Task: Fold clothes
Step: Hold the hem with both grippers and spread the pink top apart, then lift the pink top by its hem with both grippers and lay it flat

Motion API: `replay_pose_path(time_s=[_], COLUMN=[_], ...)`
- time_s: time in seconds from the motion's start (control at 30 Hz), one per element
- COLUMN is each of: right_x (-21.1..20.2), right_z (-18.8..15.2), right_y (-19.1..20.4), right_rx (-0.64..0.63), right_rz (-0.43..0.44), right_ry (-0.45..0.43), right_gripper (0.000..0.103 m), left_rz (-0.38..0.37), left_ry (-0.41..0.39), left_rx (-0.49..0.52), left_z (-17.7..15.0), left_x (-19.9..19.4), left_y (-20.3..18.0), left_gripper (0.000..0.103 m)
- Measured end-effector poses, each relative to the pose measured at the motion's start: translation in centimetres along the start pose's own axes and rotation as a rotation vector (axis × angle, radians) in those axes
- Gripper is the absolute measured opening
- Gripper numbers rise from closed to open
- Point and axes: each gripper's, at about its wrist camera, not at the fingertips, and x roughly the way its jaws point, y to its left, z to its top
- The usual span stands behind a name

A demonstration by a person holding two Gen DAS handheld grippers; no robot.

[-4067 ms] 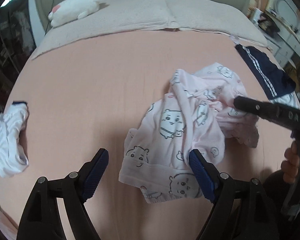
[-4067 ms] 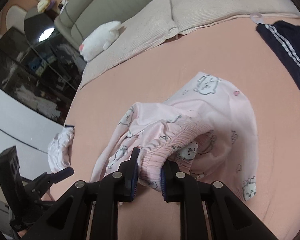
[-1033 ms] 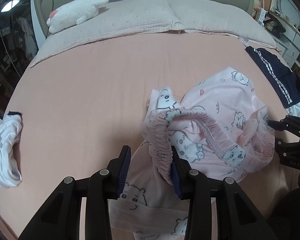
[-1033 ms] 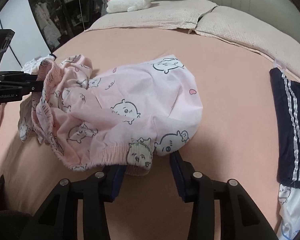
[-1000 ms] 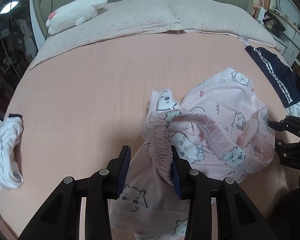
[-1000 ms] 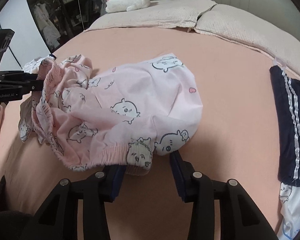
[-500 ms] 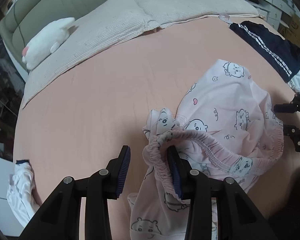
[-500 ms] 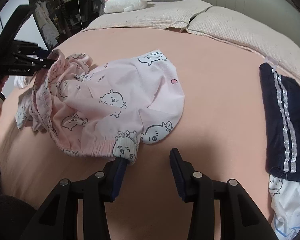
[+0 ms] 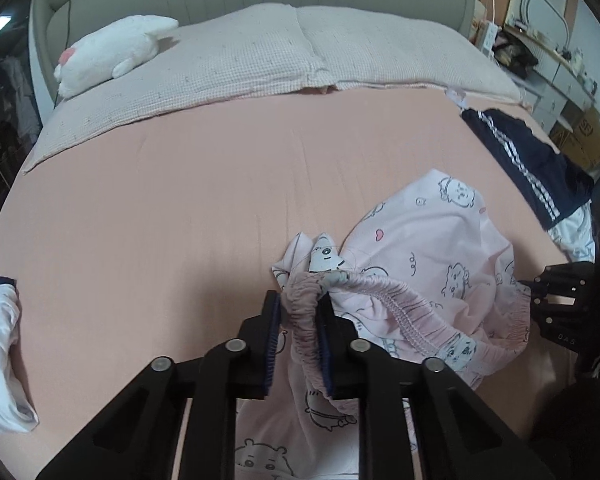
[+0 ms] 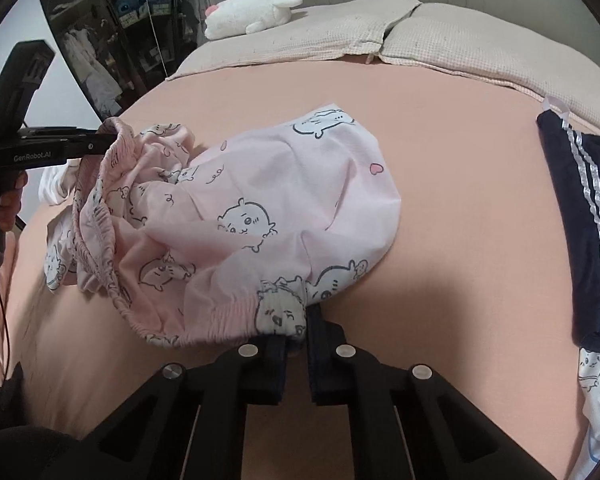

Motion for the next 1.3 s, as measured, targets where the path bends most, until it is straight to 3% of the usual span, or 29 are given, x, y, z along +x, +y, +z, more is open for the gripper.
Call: replay_pose_path(time_s=[0.13,0.43,0.63,0.8,0.93,1.07,1.17,1.3], right_x=[-1.1,-5.3,-10.7,-14.9,-18.0,-19.1,-19.6,-19.2], right_z=[0.9,5.8,10.0,13.4,16.3,18.4,19.7,21.2], right_y=[-0.3,0.1,1.3,4.1,5.6,5.3,6.4,7.0], right_rx=[0.023,0.097,0.153,0.121,0.191,0.344,0.311,0.307], right_rz=[0.017,-0.025,-0.029,-0.04,-0.021,0.085,0.034,0.025], right_ry=[-0.018,-0.054,-0.115,-0.151,-0.102,0.025,0.09,0.175], right_gripper=[0.004,0.004,0.004,0.004,0.004,0.004,0.004,0.004], left_rz=[-0.024,0.005,-0.027,-0.032,-0.044,-0.078,-0.145,-0.142], left_ry=[-0.08,-0.088,-0.132,-0.202,-0.235,-0.13,-0.024,0.052], left_rx=[-0.026,-0.122,-0.179,-0.184,-0.171,-0.225,-0.276,-0.252], left_z=[0.0,1.2,2.7,4.3,5.9,7.5,8.3,9.4], left_x=[-2.4,-6.4,-11.6,-16.6,-20.4,-21.7,-21.4,-21.5], left_y=[0.1,1.4,3.1,3.6,3.6,4.6,5.3,5.2], left_gripper=[0.01,0.009,0.009,0.009,0.009,0.009,0.009,0.009])
